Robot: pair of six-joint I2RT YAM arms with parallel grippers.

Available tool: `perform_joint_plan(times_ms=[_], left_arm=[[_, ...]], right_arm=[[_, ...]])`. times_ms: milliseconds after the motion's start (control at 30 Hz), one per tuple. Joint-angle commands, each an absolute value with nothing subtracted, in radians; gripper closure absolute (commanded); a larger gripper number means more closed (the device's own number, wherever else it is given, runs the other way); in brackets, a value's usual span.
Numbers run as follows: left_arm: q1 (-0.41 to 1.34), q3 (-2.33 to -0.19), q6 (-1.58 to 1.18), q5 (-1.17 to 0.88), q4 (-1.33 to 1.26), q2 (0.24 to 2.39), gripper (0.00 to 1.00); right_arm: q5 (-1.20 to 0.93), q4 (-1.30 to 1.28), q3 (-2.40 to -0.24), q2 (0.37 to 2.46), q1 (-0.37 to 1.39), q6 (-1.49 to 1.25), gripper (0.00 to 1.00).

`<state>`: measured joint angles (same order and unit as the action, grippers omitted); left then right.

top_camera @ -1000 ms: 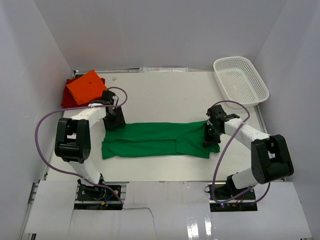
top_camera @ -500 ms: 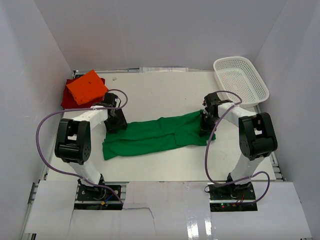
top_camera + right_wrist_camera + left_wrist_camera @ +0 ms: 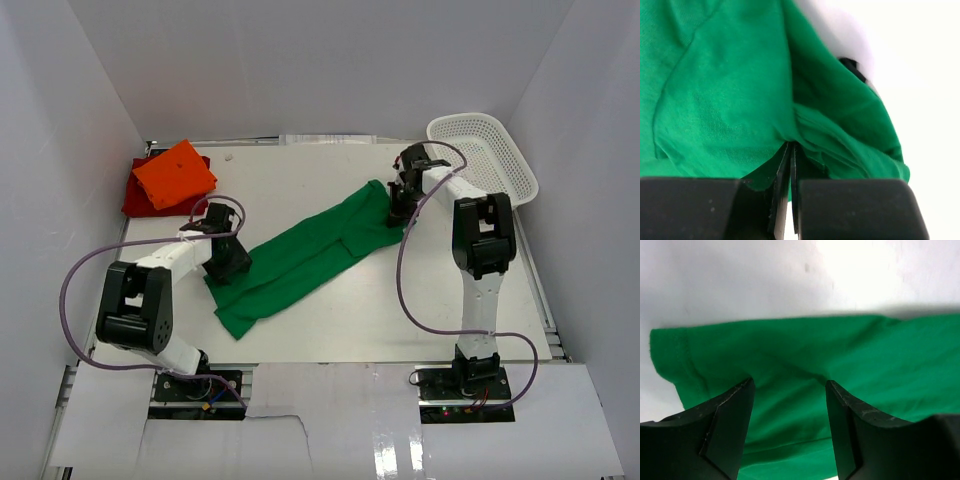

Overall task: Fold and stack the t-shirts
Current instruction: Rotate the tshirt 90 degrees

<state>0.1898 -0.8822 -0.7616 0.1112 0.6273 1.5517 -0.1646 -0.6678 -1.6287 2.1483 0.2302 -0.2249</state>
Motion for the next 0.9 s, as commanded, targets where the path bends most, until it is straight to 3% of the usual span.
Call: perform_joint_plan(times_ms=[0, 367, 867], left_arm=[[0.247, -0.827, -0.836, 0.108, 0.637, 1.447, 0.30], [0.415, -0.716, -0.977, 0.045, 0.606, 1.276, 0.30], [0.817, -0.673, -1.091, 0.002, 0.519, 1.581, 0.29]], right_arm=[[-0.178, -0.647, -1.759, 2.291, 0.218, -0.163, 0.92], [-0.323, -0.672, -2.216, 2.572, 0.144, -0.179, 0.92], [-0.436, -0.505, -2.264, 2.637, 0.094, -0.252, 0.92]])
